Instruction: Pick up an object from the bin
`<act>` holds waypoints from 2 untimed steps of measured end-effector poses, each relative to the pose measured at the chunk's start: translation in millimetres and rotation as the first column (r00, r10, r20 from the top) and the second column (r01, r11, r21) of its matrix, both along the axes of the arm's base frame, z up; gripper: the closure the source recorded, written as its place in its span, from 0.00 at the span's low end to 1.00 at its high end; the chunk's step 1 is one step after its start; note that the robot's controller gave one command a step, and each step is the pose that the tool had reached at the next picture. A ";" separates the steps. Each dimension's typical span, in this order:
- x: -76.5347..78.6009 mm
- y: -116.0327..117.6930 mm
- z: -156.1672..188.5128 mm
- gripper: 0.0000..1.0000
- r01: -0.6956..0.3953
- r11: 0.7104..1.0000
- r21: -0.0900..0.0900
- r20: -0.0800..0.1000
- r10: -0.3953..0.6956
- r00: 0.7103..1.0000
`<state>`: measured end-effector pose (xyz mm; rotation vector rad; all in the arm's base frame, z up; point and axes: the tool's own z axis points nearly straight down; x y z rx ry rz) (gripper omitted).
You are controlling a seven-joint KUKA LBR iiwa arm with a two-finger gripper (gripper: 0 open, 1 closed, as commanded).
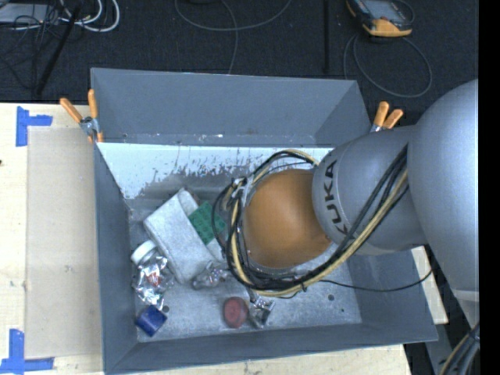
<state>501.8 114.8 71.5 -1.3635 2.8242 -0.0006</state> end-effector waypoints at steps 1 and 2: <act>2.1 2.1 3.4 1.00 -0.003 1.000 0.004 0.007 0.003 1.000; -0.8 20.1 153.2 1.00 0.042 0.999 0.001 0.001 -0.042 0.999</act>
Offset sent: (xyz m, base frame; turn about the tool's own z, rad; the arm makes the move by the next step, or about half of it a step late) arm 0.0000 0.0000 0.0000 0.0000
